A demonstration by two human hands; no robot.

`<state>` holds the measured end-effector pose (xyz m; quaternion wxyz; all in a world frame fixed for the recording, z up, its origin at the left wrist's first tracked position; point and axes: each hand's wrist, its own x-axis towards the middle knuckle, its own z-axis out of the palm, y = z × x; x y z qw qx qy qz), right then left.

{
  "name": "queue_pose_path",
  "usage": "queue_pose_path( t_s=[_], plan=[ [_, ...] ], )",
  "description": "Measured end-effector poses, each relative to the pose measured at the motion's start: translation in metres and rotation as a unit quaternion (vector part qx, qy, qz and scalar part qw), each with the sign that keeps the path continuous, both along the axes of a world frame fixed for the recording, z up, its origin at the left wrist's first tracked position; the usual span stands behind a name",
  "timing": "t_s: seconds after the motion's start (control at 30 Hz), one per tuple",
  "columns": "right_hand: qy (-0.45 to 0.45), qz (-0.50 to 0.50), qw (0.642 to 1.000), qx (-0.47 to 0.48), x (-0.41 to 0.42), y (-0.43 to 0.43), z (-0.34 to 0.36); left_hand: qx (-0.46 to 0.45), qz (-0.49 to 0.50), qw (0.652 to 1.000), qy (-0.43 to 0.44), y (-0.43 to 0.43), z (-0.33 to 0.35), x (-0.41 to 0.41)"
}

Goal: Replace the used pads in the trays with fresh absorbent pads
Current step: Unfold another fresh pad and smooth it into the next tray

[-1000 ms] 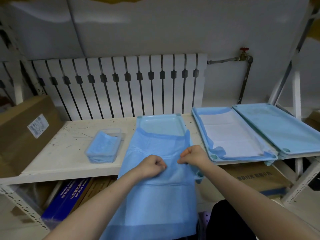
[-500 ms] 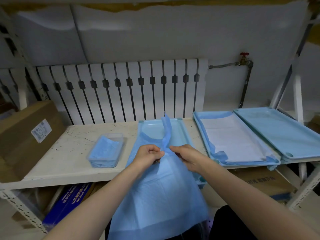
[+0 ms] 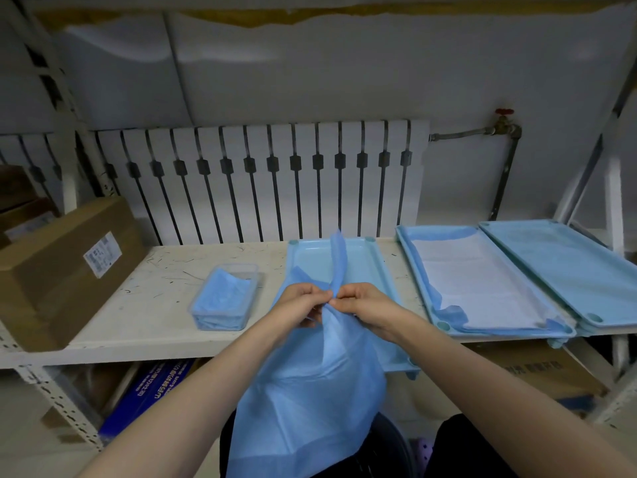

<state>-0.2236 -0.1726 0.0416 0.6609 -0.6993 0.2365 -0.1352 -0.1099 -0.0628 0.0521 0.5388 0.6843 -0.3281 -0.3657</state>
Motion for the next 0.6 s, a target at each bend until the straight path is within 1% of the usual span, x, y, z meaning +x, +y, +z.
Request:
queue_pose_path(
  t_s=[0.13,0.3,0.47,0.6],
  plan=[
    [0.006,-0.016,1.0,-0.003,-0.0009,0.0003,0.0005,-0.012,0.0,1.0,-0.01,0.002,-0.0013,0.0017],
    [-0.01,-0.03,0.999,0.037,-0.0024,0.002,0.0023,-0.035,0.019,0.999,0.016,0.0034,-0.0003,0.0002],
    [-0.024,-0.03,0.998,0.057,-0.0049,0.0019,0.0082,-0.05,0.037,0.998,0.021,0.0043,0.0052,0.0006],
    [-0.026,-0.033,0.997,0.069,-0.0062,0.0017,0.0092,-0.044,0.042,0.998,0.014,0.0065,0.0066,0.0013]
  ],
)
